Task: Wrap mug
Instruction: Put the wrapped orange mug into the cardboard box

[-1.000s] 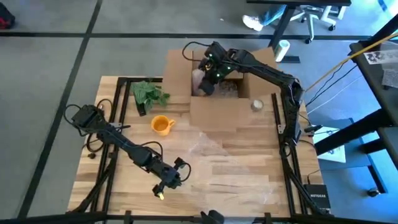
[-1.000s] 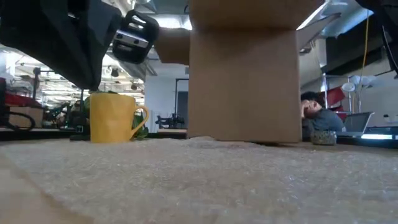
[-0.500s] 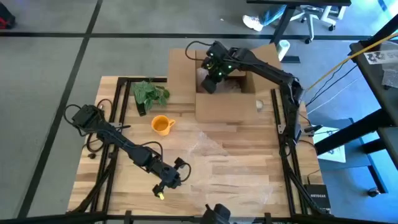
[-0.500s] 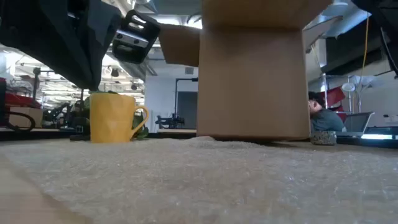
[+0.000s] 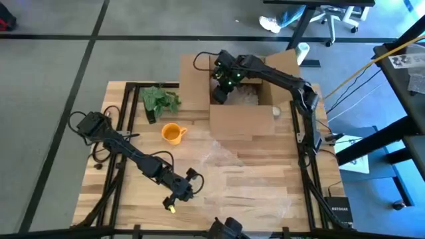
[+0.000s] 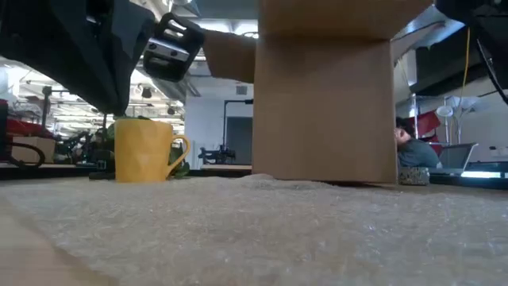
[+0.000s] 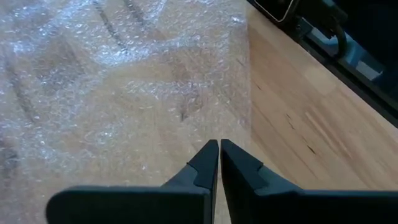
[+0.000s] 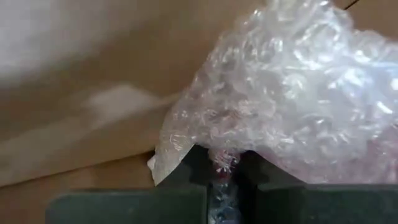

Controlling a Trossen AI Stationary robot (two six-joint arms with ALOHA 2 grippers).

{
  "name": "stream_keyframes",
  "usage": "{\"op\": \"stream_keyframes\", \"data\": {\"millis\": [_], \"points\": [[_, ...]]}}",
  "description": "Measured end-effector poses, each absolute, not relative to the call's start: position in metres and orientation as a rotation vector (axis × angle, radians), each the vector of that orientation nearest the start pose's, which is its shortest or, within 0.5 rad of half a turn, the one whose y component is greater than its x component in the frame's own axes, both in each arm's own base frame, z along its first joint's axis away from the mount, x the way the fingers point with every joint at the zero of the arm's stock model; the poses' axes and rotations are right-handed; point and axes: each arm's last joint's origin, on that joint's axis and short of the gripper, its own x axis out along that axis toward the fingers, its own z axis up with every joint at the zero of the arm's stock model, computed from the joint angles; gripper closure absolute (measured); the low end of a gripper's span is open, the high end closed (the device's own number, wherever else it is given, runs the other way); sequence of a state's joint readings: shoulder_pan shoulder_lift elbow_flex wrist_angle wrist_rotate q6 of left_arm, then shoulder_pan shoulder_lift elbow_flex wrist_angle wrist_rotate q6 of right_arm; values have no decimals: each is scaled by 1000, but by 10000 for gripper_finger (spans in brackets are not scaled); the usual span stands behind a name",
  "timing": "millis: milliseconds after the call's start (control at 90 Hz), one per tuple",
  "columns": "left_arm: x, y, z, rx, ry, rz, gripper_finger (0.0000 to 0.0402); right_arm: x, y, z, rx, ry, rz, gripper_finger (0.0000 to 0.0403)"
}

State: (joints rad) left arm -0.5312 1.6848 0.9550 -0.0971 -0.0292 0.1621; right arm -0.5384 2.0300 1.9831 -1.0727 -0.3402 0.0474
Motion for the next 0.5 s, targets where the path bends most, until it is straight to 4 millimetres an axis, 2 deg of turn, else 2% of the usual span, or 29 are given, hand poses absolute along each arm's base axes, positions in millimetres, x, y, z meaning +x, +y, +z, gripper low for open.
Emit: {"op": "stream_keyframes", "data": {"millis": [233,500], "points": [[292,-171,176,377,766,-537,402,375,-212,292,527,1042,-206,396],[291,-170,175,378,779,-536,402,374,-212,294,537,1038,-230,389]]}}
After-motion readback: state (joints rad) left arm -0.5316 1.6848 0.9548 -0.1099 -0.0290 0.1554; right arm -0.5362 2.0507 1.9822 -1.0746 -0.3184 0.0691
